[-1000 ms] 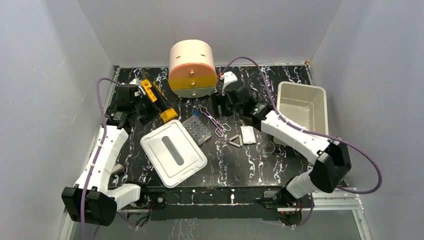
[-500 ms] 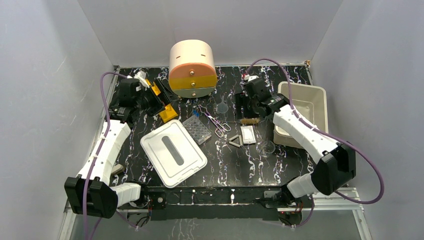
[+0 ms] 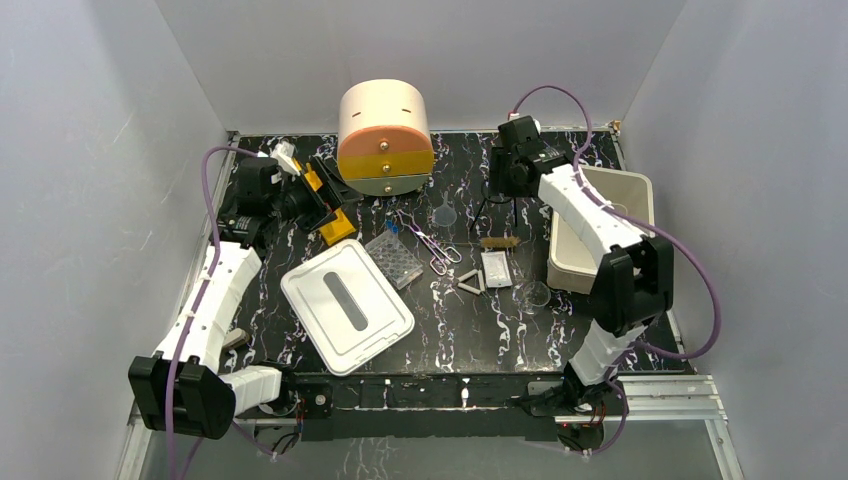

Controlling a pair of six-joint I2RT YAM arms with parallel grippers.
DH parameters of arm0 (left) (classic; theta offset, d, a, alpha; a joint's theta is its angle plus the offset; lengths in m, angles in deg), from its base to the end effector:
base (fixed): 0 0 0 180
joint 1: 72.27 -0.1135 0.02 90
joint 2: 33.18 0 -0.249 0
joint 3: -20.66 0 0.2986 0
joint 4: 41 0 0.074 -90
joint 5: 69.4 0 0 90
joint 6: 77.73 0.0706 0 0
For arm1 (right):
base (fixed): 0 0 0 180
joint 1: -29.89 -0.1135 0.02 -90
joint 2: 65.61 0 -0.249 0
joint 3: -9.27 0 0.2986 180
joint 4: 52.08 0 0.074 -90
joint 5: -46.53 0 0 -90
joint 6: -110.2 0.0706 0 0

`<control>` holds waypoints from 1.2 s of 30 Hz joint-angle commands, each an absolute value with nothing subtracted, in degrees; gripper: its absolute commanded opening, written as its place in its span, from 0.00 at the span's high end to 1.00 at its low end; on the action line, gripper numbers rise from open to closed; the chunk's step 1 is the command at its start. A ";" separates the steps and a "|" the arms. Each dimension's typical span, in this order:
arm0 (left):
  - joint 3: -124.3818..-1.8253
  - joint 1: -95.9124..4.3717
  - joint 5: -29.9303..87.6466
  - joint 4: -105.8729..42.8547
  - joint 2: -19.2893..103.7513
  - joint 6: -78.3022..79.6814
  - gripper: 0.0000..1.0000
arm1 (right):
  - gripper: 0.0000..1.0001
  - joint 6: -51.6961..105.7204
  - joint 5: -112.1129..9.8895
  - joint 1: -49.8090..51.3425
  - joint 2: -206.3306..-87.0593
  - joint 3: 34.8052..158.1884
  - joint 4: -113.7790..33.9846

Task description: Organize the chemistry lab equipment

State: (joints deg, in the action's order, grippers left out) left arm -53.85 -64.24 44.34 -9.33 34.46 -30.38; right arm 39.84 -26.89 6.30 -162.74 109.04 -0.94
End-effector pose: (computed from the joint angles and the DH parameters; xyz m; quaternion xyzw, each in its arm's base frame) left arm 0.3402 -0.0767 0.3213 -0.1395 0.8201 -0.3823 0.4024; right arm 0.4141 0.1588 0.2682 0.0192 0.9266 0.0038 0.3756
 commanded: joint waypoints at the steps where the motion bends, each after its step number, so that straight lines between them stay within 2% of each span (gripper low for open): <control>1: -53.89 -64.45 46.47 -9.81 32.11 -30.88 0.07 | 0.34 39.62 -21.90 8.11 -166.56 113.63 -3.42; 5: -53.74 -64.44 45.68 -9.73 31.56 -30.64 0.07 | 0.38 38.93 -21.08 9.19 -170.79 114.63 -3.54; 9: -53.07 -64.45 45.41 -9.63 31.19 -30.93 0.07 | 0.46 37.29 -22.65 9.97 -174.22 116.57 -3.97; 16: -54.17 -64.45 45.13 -8.94 31.69 -29.76 0.07 | 0.82 32.56 -24.30 10.08 -177.29 120.97 -4.32; 20: -57.27 -64.45 44.38 -6.51 33.00 -27.39 0.07 | 0.96 32.09 -22.43 10.09 -175.76 122.24 -4.86; 27: -59.18 -64.45 42.91 -5.10 33.03 -25.87 0.07 | 1.00 31.48 -21.26 10.04 -167.35 121.88 -10.15; 36: -59.83 -64.45 42.32 -4.46 32.33 -25.98 0.06 | 1.00 27.38 -10.63 10.11 -156.50 125.41 -8.44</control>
